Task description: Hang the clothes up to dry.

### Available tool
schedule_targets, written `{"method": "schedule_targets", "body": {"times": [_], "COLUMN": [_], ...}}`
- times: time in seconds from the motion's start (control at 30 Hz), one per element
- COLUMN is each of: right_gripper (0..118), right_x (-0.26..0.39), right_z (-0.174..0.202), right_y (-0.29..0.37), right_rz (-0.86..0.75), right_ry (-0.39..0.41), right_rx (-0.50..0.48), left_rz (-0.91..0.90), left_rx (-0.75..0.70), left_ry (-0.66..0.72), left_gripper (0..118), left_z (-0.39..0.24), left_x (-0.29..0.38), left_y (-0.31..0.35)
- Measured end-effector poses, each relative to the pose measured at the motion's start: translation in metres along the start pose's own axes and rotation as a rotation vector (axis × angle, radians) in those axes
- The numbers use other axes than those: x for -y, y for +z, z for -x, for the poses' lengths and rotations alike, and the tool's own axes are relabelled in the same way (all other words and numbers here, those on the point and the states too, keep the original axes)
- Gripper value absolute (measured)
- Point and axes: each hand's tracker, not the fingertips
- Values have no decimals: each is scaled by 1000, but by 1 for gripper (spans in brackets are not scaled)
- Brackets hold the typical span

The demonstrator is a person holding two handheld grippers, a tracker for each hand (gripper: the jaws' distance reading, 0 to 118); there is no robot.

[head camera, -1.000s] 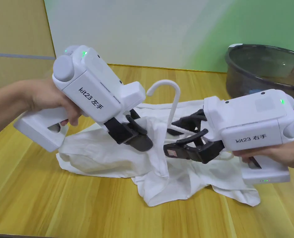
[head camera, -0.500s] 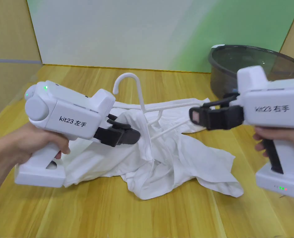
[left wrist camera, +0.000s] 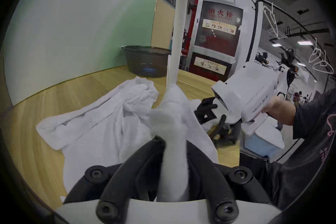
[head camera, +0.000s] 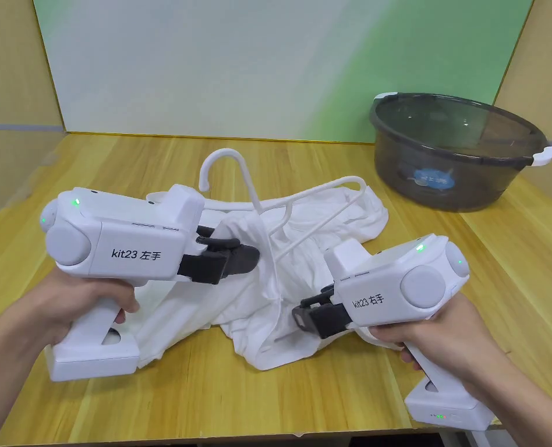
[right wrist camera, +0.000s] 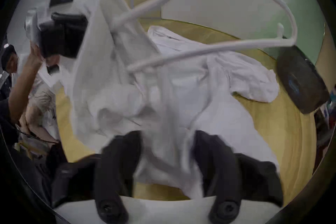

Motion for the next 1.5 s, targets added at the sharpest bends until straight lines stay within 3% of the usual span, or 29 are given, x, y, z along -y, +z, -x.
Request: {"method": "schedule_targets", "body": {"times": [0.07,0.1,0.17,0.23,0.3,0.43,0.47,0.57,0.67,0.73,0.8,0.9,1.07,1.27,1.5], "right_gripper": [6,5,5,5,4,4,4,4,4,4,4,4,4,4,4], "right_x": [1,4,10,11,12,6,1,-14,-32,-42,-50,-60,-58,-74,-119], "right_z": [-10,-8,-18,-22,-19,-23,-30,-66,-107,-129,-126,-128,-121,-80,-48], "right_y": [-4,-3,-7,-3,-2,12,16,25,30,33,46,46,47,99,166], "right_rz": [20,18,9,-3,1,-56,-66,-119,-137,-142,-162,-120,-122,-243,-471], "right_ry": [-28,-38,-78,-74,-16,-11,-70,-221,-227,-279,-318,-243,-259,-82,30], "right_rx": [35,32,-77,-76,-81,-79,-49,-84,52,23,14,79,71,67,71], "left_rz": [-9,-20,-27,-27,-19,-1,2,0,28,36,55,56,39,41,28], "left_rx": [8,-5,-3,-8,-11,-23,-27,-33,-51,-59,-66,-81,-112,-152,-154], "left_ry": [2,6,4,-4,-17,-47,-48,-61,-77,-91,-59,-50,-37,-9,-14], "left_gripper": [2,2,2,2,2,2,2,2,2,2,2,2,2,2,2], "left_z": [2,1,1,2,0,-11,-19,-26,-30,-31,-33,-27,-27,-21,-21], "left_x": [2,3,3,4,4,4,3,2,-1,1,2,3,1,3,0], "left_y": [4,6,8,10,11,12,15,19,18,15,11,7,9,4,-8]}}
